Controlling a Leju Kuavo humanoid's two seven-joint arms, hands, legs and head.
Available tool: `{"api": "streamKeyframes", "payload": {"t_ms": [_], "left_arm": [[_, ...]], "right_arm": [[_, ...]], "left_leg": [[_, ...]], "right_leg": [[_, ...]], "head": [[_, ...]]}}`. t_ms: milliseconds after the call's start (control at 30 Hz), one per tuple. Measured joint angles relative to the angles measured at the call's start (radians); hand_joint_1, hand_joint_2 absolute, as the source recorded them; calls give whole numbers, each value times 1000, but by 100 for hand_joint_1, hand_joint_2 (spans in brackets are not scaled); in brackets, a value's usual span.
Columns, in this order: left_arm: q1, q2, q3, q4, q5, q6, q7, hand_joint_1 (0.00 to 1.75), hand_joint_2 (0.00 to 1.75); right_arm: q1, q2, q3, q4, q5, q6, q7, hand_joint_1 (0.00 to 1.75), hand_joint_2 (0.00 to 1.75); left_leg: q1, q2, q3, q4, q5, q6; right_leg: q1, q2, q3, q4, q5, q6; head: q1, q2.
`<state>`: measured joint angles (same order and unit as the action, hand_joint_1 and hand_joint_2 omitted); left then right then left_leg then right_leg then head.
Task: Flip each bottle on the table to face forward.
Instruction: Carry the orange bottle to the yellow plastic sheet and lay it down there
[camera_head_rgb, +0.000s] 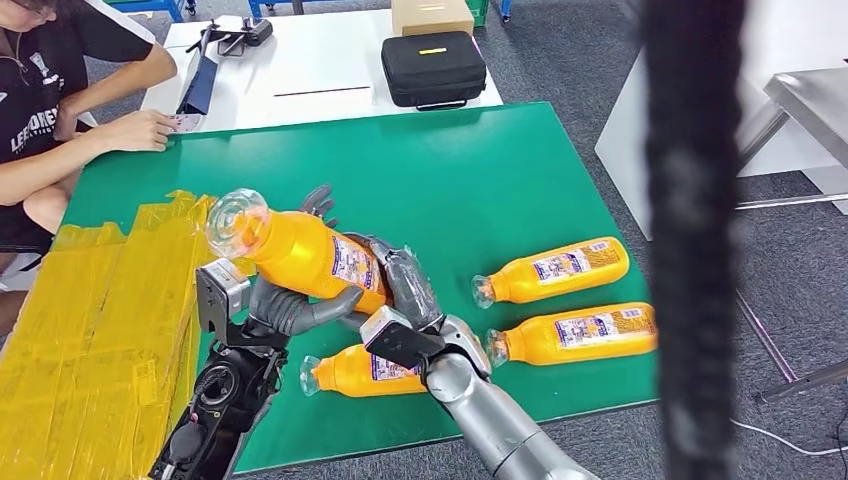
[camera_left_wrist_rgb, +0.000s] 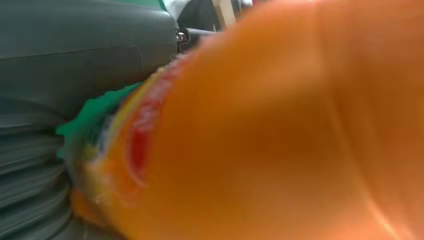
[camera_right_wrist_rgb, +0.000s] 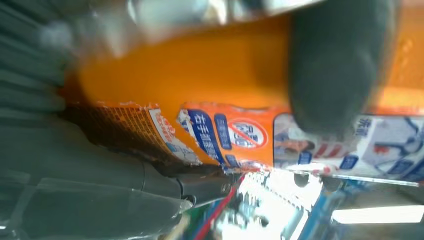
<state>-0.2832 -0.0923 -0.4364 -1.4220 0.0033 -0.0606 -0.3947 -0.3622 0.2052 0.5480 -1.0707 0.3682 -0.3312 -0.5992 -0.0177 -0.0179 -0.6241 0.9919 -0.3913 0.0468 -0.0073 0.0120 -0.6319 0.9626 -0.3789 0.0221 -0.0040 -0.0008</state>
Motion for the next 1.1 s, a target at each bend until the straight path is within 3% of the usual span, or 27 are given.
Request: {"api": "streamKeyframes", "payload": {"t_ms": [300,467,600,933,1000,1067,1100], "left_arm": [[7,1,-1,1,17,-13,-1,0,175],[14,2,-1,1,17,-13,-1,4,175],[21,2,-1,-3,24,-13,-4,175,175],[53,0,27,-44,86,-10,-15,175,175],[56,-1,31,-47,89,-10,-13,175,175],[57,-2,34,-50,93,-11,-12,175,175],[57,-2,36,-51,97,-11,-11,175,175]], "right_arm": [[-2,-40,40,-38,-183,295,64,175,175],[-5,-52,40,-38,-204,348,73,175,175],[-6,-56,39,-38,-208,369,77,175,175],[-15,-52,38,-38,-185,377,85,175,175],[-15,-50,38,-38,-180,368,87,98,175],[-12,-49,38,-43,-173,353,86,10,175],[-10,-49,38,-49,-168,342,86,5,175]], "left_leg": [[0,0,0,0,0,0],[0,0,0,0,0,0],[0,0,0,0,0,0],[0,0,0,0,0,0],[0,0,0,0,0,0],[0,0,0,0,0,0],[0,0,0,0,0,0]], "right_leg": [[0,0,0,0,0,0],[0,0,0,0,0,0],[0,0,0,0,0,0],[0,0,0,0,0,0],[0,0,0,0,0,0],[0,0,0,0,0,0],[0,0,0,0,0,0]], "head": [[0,0],[0,0],[0,0],[0,0],[0,0],[0,0],[0,0]]}}
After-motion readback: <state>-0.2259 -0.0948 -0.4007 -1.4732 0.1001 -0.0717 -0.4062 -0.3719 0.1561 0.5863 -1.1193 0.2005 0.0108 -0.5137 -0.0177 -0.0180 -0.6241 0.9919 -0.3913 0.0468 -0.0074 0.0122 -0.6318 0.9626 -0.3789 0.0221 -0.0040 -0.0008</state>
